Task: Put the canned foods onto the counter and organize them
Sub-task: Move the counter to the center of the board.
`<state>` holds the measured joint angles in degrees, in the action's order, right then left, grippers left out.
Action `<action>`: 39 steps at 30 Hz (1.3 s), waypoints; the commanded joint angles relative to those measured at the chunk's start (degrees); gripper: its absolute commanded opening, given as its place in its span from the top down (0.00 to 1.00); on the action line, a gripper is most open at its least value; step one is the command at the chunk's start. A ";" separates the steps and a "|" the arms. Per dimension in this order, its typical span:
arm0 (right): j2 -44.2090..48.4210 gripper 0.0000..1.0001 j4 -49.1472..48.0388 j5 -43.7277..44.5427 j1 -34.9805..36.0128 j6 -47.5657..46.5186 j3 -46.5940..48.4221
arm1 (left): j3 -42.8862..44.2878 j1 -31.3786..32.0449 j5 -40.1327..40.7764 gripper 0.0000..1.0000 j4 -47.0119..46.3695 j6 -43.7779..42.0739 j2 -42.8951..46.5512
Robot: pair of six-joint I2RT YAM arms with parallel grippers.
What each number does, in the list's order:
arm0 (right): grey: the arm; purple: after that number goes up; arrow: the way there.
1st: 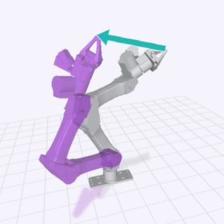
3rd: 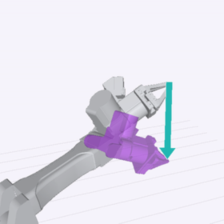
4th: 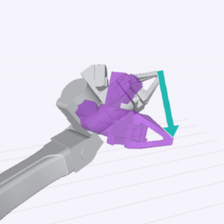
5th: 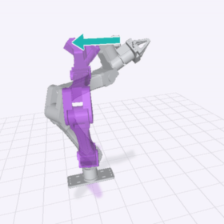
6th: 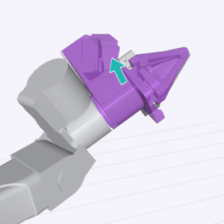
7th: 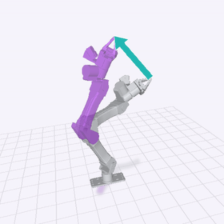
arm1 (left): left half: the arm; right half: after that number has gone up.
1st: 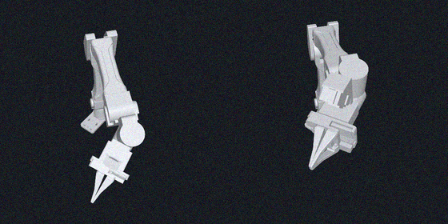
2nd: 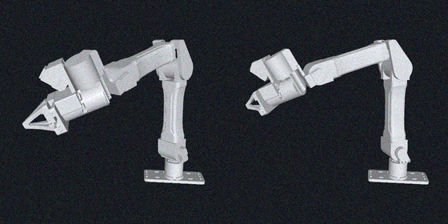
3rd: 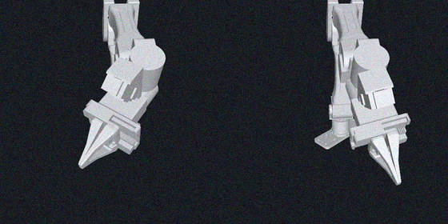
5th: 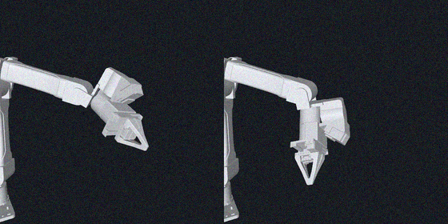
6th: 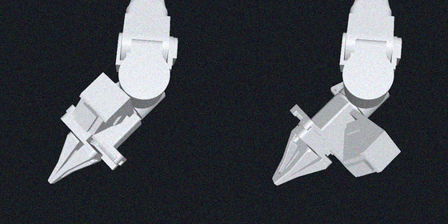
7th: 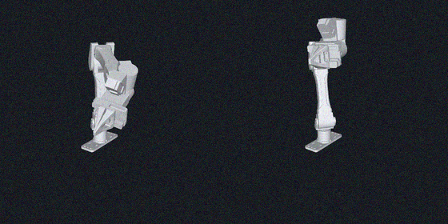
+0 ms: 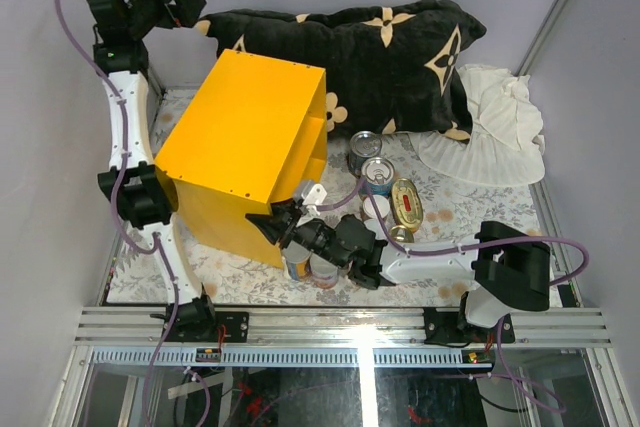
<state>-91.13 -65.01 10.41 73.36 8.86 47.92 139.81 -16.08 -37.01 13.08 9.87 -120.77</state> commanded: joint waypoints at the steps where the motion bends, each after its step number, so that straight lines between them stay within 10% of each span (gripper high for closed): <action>1: 3.75 1.00 2.64 9.85 -1.17 4.10 -2.74 | -2.32 2.71 2.36 0.00 -10.07 -0.58 -6.32; 33: 6.79 1.00 8.60 5.14 2.39 1.27 -2.52 | -2.22 13.22 14.37 0.00 -10.37 -15.62 -26.42; 39: 8.40 1.00 8.91 5.00 2.38 0.16 -3.13 | -9.36 8.29 5.96 0.00 -16.92 -5.42 -22.09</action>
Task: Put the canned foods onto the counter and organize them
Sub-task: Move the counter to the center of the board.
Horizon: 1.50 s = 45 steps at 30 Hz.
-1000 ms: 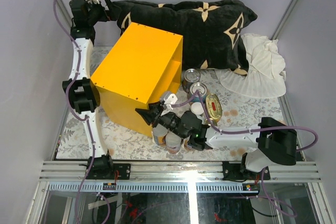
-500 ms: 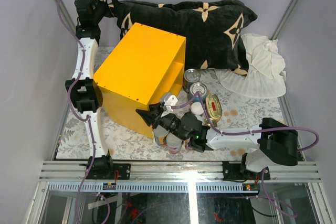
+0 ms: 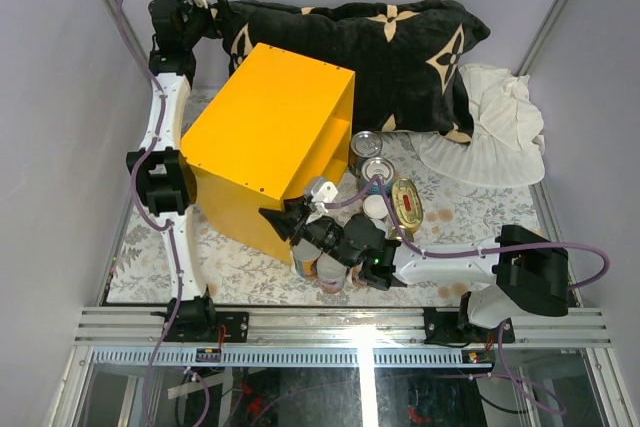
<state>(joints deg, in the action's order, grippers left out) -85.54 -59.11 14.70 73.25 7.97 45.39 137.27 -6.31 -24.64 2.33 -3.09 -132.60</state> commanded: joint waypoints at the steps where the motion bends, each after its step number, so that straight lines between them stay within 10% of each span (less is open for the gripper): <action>1: 2.87 1.00 2.96 0.82 2.51 0.95 -0.71 | -10.43 -3.29 -9.65 0.00 -10.51 12.09 -8.88; 14: 1.27 1.00 3.53 -0.96 2.51 0.99 0.48 | -11.82 -15.54 -34.04 0.00 -28.02 35.74 -7.24; 32: -2.18 1.00 6.30 -1.41 2.86 0.45 4.27 | -11.36 -5.66 -19.44 0.00 -24.32 24.96 -13.54; 35: -1.84 1.00 6.56 -1.28 2.86 0.06 3.99 | -12.60 -5.79 -16.64 0.43 -27.85 26.35 -13.92; 37: -1.43 1.00 6.55 -1.09 2.88 -0.12 3.48 | -12.50 -6.02 -14.74 0.94 -28.00 26.16 -13.72; 45: 0.14 1.00 5.71 -0.31 2.86 -1.01 1.50 | -23.32 -11.42 -9.10 1.00 -39.80 31.83 -3.11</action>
<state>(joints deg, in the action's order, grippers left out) -85.65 -55.92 14.50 74.61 5.41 47.07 119.02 -16.56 -38.39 -25.28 25.15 -143.65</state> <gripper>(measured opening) 0.263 0.001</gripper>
